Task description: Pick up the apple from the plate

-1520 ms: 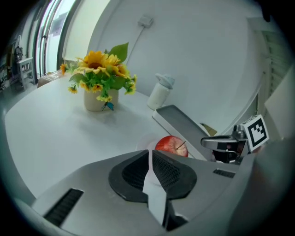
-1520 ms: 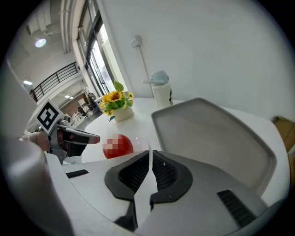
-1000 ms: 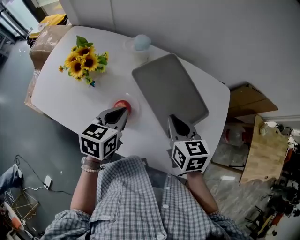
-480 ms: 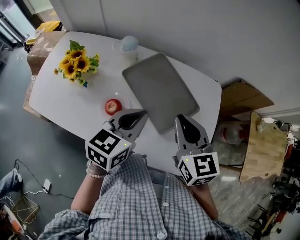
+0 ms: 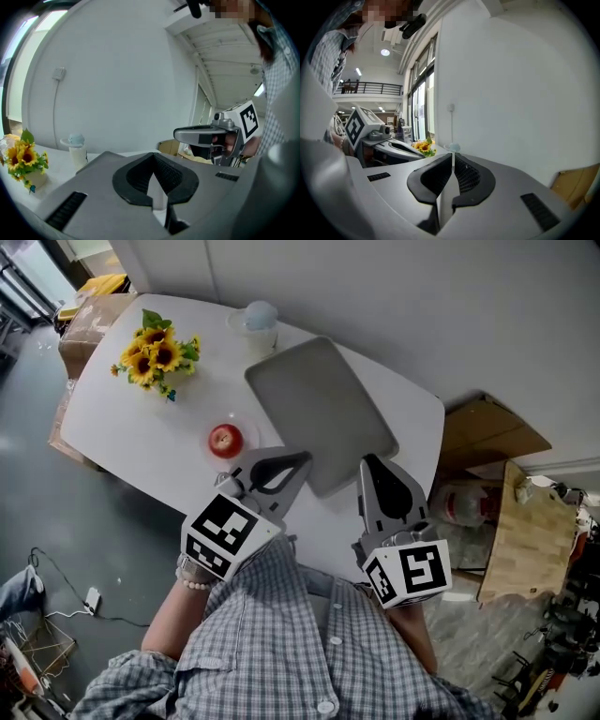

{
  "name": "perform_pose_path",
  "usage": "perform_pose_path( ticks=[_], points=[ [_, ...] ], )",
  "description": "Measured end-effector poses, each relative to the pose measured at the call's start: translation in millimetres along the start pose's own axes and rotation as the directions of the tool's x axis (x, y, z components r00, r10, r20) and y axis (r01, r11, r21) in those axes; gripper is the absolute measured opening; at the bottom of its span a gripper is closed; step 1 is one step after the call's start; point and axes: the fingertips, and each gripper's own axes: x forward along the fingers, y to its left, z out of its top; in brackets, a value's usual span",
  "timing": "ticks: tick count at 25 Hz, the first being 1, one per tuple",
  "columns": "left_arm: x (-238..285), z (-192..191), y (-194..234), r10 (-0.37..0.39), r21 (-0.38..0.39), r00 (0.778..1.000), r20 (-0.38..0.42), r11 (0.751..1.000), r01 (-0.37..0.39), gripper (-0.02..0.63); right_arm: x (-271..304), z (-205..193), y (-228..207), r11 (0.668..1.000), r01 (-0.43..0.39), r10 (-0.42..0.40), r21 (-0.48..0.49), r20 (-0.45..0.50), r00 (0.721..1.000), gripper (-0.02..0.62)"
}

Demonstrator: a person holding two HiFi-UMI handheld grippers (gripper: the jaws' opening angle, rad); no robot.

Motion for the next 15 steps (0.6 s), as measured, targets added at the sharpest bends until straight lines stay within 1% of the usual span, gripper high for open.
perform_pose_path(
  ticks=[2,4,8,15],
  points=[
    [0.3,-0.5,-2.4,-0.002,0.000,1.000,0.001,1.000,0.002,0.011,0.7,0.6,2.4,1.000,-0.010,0.010,-0.024,-0.003,1.000,0.032],
    [0.0,-1.1,-2.5,0.001,-0.001,1.000,0.000,1.000,-0.001,0.011,2.2,0.8,4.8,0.999,-0.021,0.021,-0.027,-0.002,1.000,0.032],
    [-2.2,-3.3,-1.0,0.015,-0.003,1.000,-0.013,1.000,-0.015,0.011,5.0,-2.6,8.9,0.999,-0.038,0.038,-0.013,-0.009,0.999,0.032],
    [-1.0,-5.2,-3.9,0.006,0.000,1.000,-0.026,1.000,-0.006,0.011,6.5,-8.0,8.3,0.999,-0.038,0.038,0.012,-0.022,0.999,0.032]
  ],
)
